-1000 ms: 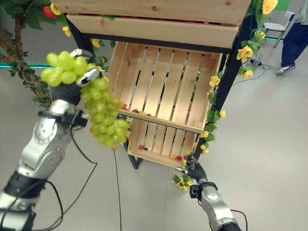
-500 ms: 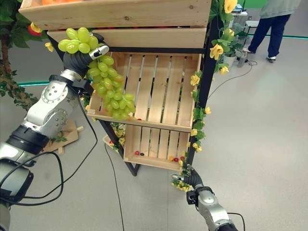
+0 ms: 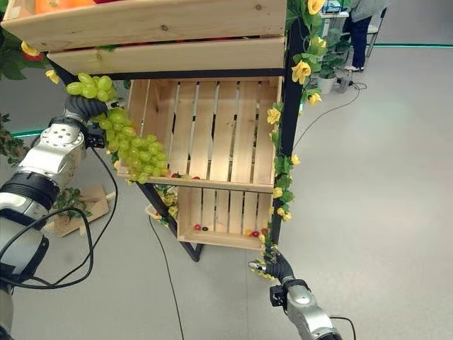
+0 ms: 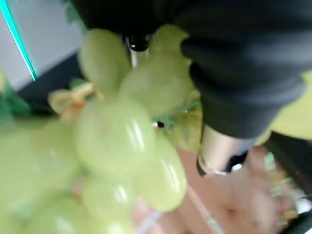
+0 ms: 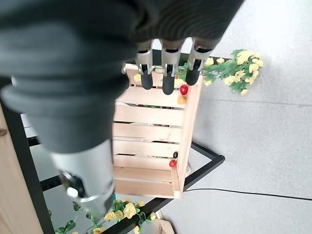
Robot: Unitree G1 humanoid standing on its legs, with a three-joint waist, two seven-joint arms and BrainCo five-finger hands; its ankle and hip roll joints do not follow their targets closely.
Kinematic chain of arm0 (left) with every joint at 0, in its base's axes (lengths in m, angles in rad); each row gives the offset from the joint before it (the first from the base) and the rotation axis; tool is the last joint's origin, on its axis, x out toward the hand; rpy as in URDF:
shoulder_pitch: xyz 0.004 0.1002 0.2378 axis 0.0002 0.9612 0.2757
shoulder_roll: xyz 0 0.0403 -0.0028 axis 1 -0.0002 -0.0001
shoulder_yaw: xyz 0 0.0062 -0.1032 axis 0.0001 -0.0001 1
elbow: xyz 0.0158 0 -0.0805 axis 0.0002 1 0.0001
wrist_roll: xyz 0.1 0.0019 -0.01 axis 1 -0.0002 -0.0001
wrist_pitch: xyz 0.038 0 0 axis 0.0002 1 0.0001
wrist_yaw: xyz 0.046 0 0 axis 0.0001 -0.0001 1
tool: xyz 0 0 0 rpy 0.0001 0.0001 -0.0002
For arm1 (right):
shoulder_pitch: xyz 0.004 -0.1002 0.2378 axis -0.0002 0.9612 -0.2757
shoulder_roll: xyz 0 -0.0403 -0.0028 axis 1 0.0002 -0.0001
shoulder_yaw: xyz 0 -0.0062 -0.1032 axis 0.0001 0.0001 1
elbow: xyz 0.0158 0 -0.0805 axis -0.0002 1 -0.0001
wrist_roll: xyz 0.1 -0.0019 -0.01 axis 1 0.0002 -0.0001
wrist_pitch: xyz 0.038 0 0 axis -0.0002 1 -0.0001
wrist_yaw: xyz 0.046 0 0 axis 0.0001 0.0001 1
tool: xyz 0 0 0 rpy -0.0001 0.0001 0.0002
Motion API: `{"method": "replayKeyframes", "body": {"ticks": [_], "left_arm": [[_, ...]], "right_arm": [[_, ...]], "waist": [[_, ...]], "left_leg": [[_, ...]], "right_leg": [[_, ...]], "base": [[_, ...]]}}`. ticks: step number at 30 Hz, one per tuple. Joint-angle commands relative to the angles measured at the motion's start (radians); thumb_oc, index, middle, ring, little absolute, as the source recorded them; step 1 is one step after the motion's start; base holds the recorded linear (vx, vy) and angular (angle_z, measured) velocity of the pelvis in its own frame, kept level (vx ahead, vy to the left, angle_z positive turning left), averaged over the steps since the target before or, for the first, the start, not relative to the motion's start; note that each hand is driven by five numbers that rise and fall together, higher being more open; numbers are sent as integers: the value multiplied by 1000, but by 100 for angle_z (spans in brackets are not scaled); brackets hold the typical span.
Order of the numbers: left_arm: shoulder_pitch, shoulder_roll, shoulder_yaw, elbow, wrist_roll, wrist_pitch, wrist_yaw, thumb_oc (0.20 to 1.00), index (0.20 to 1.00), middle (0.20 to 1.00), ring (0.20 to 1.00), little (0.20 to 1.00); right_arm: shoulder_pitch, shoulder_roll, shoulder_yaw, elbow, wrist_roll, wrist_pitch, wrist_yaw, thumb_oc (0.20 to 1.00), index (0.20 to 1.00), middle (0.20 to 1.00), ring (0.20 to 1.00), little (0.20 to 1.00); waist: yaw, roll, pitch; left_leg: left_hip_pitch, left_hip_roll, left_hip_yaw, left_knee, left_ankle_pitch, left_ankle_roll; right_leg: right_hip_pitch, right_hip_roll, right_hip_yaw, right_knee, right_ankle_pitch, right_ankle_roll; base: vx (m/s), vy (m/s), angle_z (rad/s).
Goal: Pick up the fruits from the basket on one side to the basket on the other side
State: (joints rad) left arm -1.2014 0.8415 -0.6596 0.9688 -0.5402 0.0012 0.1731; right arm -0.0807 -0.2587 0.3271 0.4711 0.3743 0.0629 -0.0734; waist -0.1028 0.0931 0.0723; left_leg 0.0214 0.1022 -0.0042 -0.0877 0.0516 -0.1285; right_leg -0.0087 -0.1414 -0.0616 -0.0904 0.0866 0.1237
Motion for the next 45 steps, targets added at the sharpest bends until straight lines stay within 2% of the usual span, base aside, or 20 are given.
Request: {"method": "replayKeyframes", "body": {"ticks": [1,7,13,17,18,19,20,21,22,23,24,25,27,32,42,43,44,45], "left_arm": [[-237,52,-14,108,129,-22,16,200,200,200,200,200],[-253,20,-39,132,324,-4,87,200,200,200,200,200],[-232,-3,-19,106,364,1,115,200,200,200,200,200],[-253,-20,-56,78,450,10,134,200,200,200,200,200],[-273,-25,-83,74,501,16,142,485,485,485,485,485],[-274,-25,-84,75,501,16,142,558,558,558,558,558],[-291,-30,-107,64,542,22,146,592,592,592,592,592],[-306,-30,-126,52,583,25,151,1000,1000,1000,1000,1000],[-373,-20,-239,-1,780,54,160,1000,1000,1000,1000,1000],[-374,-20,-240,0,780,54,159,1000,1000,1000,1000,1000],[-409,-13,-319,-41,921,64,155,1000,1000,1000,1000,1000],[-410,-14,-320,-41,921,65,155,1000,1000,1000,1000,1000],[-409,-3,-353,-113,1037,65,169,1000,1000,1000,1000,1000],[-380,11,-346,-172,1116,70,177,1000,1000,1000,1000,1000],[-211,98,-171,-341,1115,64,202,1000,1000,1000,1000,1000],[-160,127,-102,-388,1057,53,211,1000,1000,1000,1000,1000],[-152,130,-95,-393,1058,54,210,1000,1000,1000,1000,1000],[-65,147,5,-438,946,23,211,1000,1000,1000,1000,1000]], "right_arm": [[-44,-16,-3,-59,21,-57,2,1000,1000,1000,1000,1000],[-24,-19,4,-80,26,-73,5,1000,1000,1000,1000,1000],[-6,-20,6,-92,25,-77,4,1000,1000,1000,1000,1000],[-3,-20,6,-89,26,-85,-5,1000,1000,1000,1000,1000],[0,-22,6,-87,27,-89,-6,1000,1000,1000,1000,1000],[0,-21,6,-87,27,-89,-6,1000,1000,1000,1000,1000],[3,-23,5,-88,26,-91,-6,1000,1000,1000,1000,1000],[5,-25,3,-91,26,-95,-6,1000,1000,1000,1000,1000],[6,-33,1,-94,24,-107,-8,1000,1000,1000,1000,1000],[5,-32,0,-94,24,-107,-8,1000,1000,1000,1000,1000],[4,-42,0,-93,23,-118,-7,1000,1000,1000,1000,1000],[3,-41,0,-93,22,-118,-7,1000,1000,1000,1000,1000],[4,-50,-4,-82,26,-131,-12,1000,1000,1000,1000,1000],[6,-63,-9,-73,22,-133,-8,1000,1000,1000,1000,1000],[30,-73,-32,-74,-4,-119,-3,1000,1000,1000,1000,1000],[38,-67,-41,-76,-10,-113,-3,1000,1000,1000,1000,1000],[39,-70,-39,-77,-11,-113,-3,1000,1000,1000,1000,1000],[47,-61,-52,-80,-17,-101,1,1000,1000,1000,1000,1000]], "waist": [[0,-8,23],[-10,-12,44],[-15,-17,65],[-18,-21,80],[-21,-22,86],[-20,-23,86],[-23,-23,89],[-24,-23,93],[-28,-20,100],[-28,-21,98],[-28,-18,98],[-28,-19,99],[-26,-18,98],[-23,-22,94],[-5,-36,69],[3,-41,67],[1,-39,66],[9,-45,65]], "left_leg": [[8,-2,3,91,-148,0],[0,2,9,76,-139,3],[-14,6,14,63,-129,4],[-35,10,16,56,-119,5],[-41,9,15,57,-117,6],[-41,9,15,57,-117,6],[-45,8,15,57,-116,7],[-49,7,15,58,-116,7],[-52,6,14,58,-118,8],[-56,6,14,58,-116,8],[-59,3,16,57,-116,9],[-59,3,16,57,-116,9],[-56,3,18,57,-118,10],[-48,2,19,58,-123,11],[-30,8,19,59,-129,8],[-29,9,17,57,-128,7],[-28,9,17,57,-128,7],[-27,9,15,58,-128,7]], "right_leg": [[59,-93,-67,139,-190,100],[44,-95,-64,126,-181,101],[23,-96,-59,116,-171,100],[1,-94,-55,106,-162,99],[-6,-93,-52,108,-161,99],[-7,-93,-52,108,-161,99],[-11,-94,-52,109,-161,99],[-14,-95,-51,110,-160,100],[-16,-95,-50,113,-164,102],[-19,-96,-50,112,-161,102],[-20,-96,-51,111,-160,105],[-20,-96,-51,111,-160,105],[-16,-96,-52,107,-162,107],[-3,-97,-55,101,-168,106],[24,-90,-64,93,-175,97],[27,-88,-65,91,-175,95],[27,-88,-64,92,-176,95],[30,-87,-65,90,-177,93]], "base": [[0,0,0],[-8,3,-2],[-19,4,-1],[-32,-1,-3],[-25,1,-8],[-17,6,-7],[0,0,0],[0,0,0],[0,0,0],[0,0,0],[0,0,0],[0,0,0],[-2,9,-6],[-1,0,-4],[0,0,0],[0,0,0],[0,0,0],[0,0,0]]}}
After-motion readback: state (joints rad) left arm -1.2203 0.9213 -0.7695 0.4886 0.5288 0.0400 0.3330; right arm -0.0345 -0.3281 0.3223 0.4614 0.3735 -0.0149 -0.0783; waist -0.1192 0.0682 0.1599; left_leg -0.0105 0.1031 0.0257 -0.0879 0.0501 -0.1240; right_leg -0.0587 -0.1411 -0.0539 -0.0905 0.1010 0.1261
